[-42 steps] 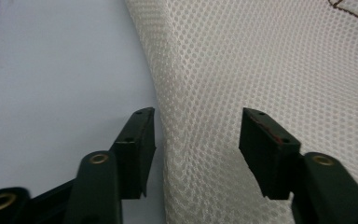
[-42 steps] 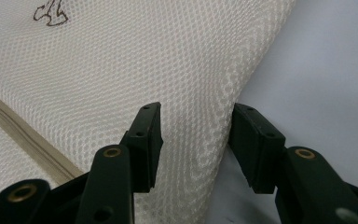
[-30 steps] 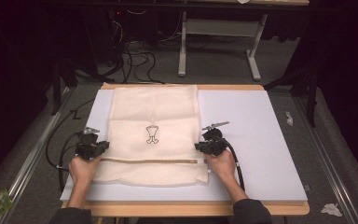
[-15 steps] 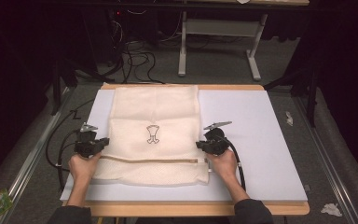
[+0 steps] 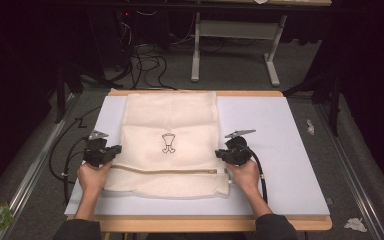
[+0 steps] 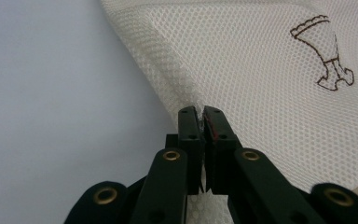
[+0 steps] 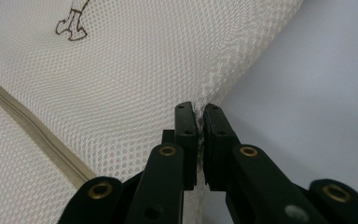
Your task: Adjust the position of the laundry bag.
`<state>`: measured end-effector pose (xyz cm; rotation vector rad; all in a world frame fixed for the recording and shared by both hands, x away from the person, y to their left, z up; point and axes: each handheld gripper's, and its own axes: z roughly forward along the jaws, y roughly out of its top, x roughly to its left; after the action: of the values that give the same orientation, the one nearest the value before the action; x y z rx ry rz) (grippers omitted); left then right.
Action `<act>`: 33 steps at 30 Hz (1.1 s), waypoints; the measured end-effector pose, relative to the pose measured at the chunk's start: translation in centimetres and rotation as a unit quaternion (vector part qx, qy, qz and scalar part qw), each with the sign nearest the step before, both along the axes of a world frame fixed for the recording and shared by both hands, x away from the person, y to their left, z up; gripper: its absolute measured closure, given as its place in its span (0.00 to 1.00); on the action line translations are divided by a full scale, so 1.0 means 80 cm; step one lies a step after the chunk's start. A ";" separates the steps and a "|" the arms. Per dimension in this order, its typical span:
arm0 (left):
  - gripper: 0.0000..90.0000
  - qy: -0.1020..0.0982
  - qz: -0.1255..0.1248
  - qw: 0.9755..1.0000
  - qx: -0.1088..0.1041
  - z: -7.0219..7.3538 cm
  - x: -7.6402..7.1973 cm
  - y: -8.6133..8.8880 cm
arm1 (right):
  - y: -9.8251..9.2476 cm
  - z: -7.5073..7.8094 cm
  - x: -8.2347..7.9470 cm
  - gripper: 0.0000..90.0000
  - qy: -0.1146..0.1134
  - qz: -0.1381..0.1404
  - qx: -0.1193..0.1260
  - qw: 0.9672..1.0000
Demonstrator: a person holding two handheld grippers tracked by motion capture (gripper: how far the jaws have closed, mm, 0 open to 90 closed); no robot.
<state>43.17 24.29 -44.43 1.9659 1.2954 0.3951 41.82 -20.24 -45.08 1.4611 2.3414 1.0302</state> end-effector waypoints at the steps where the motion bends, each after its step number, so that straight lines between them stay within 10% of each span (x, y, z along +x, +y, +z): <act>1: 0.97 -0.002 0.000 1.000 0.000 0.000 0.000 -0.002 | -0.002 0.000 0.000 0.97 -0.001 -0.002 0.001 1.000; 33: 0.97 -0.020 -0.037 0.999 -0.034 0.010 0.004 -0.044 | -0.057 0.011 -0.011 0.97 -0.017 -0.032 0.005 0.999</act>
<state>43.45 20.77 -43.64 1.9340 1.1924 0.3475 40.97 -24.78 -44.21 1.5001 2.2550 1.0418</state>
